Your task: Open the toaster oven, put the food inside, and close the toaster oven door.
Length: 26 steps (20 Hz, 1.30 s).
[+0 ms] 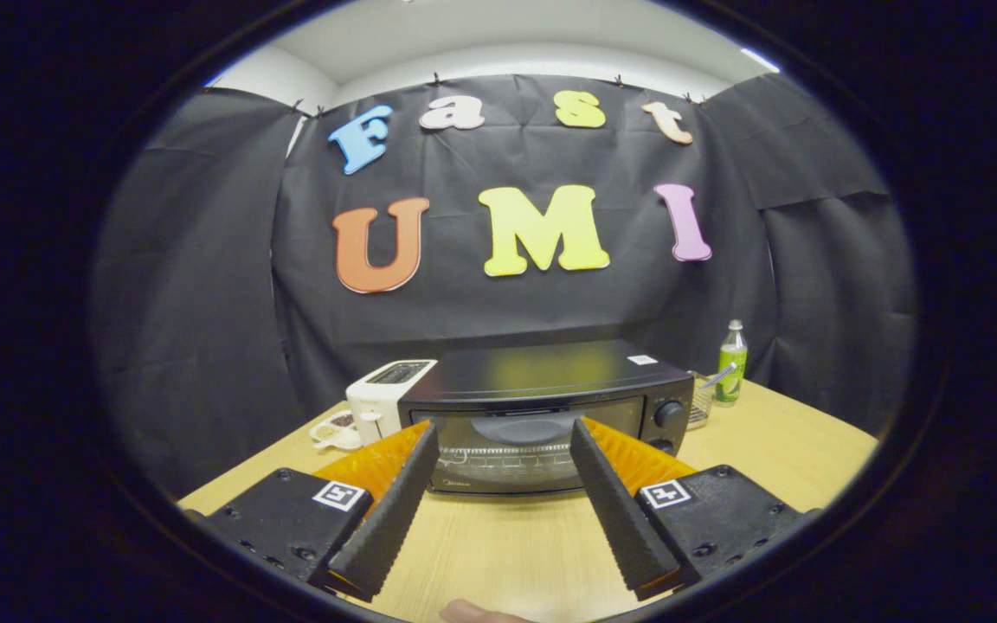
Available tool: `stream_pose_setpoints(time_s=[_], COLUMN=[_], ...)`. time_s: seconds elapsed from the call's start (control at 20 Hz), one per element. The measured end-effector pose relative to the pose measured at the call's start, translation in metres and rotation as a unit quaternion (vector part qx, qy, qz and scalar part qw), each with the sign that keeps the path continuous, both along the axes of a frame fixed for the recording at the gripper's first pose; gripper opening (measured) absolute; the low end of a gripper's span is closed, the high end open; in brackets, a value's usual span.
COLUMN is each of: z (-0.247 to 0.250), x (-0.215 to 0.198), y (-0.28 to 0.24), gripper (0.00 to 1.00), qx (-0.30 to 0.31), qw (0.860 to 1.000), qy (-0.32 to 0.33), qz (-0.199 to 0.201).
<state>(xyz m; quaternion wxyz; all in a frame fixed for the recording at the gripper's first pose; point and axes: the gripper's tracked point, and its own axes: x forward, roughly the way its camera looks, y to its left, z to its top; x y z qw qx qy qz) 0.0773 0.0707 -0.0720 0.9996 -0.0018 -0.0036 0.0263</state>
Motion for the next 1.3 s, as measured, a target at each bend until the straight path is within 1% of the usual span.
stream_pose_setpoints(time_s=[0.2,0.35,0.55,0.7,0.85,1.0,1.15,1.25,1.3], z=[0.043,0.073,0.117,0.138,0.154,0.154,0.141,0.139,0.137], x=[-0.042,-0.072,-0.115,-0.151,-0.176,-0.184,-0.180,-0.175,-0.173], y=[-0.009,-0.019,-0.033,-0.028,-0.023,-0.017,-0.012,-0.019,-0.019], gripper=[1.00,1.00,1.00,0.99,1.00,1.00,0.99,0.99,0.99], qx=[0.000,0.005,0.014,-0.008,-0.023,-0.043,-0.050,-0.051,-0.052], qw=[1.000,1.000,0.999,0.998,0.996,0.995,0.996,0.997,0.997], qy=[-0.012,-0.005,-0.033,-0.055,-0.080,-0.088,-0.070,-0.061,-0.058], qz=[-0.008,-0.020,-0.025,-0.017,-0.017,-0.017,-0.006,-0.022,-0.023])
